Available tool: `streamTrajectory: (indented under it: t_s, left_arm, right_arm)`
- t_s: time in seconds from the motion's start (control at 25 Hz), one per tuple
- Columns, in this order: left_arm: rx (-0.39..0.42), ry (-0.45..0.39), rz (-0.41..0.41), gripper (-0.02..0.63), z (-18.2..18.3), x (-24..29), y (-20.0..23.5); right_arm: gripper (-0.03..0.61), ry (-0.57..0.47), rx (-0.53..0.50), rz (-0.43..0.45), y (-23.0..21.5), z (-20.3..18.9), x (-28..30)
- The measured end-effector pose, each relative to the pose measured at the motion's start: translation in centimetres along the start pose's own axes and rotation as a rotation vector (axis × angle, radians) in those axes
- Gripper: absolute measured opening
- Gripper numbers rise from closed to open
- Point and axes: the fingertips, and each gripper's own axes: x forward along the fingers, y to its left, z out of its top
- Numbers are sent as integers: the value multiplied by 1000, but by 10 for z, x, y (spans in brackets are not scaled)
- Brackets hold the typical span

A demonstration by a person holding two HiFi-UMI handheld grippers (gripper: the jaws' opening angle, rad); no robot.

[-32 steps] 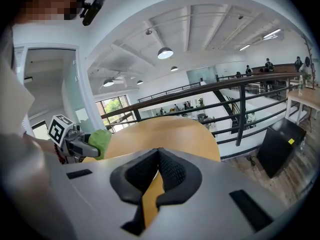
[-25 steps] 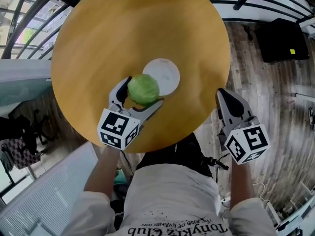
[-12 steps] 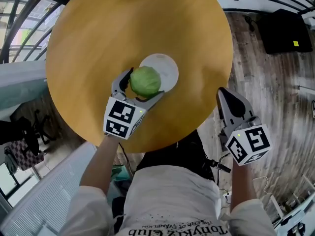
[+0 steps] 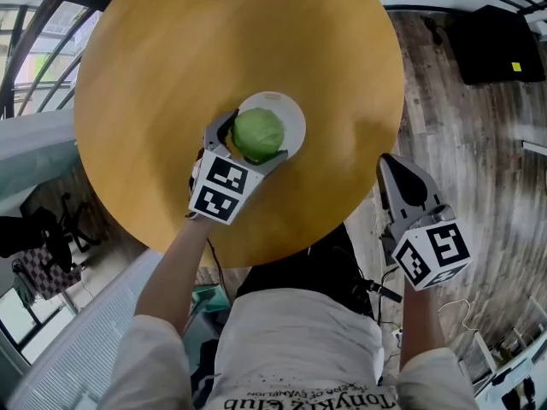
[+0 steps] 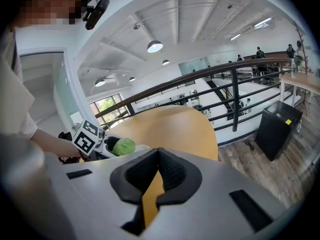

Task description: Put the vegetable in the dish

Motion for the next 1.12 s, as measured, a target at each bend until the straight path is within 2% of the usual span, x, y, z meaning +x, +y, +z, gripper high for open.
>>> streamTrajectory:
  t_s: [0.56,1.12]
  left_arm:
    - [101,147,-16,500,-16,34,-1]
    - [121,219,-23,499,-13,45,-1]
  right_arm:
    - [15,11,38,-3,-15,-15,2]
    - [15,18,54,-1,-25,-16,3]
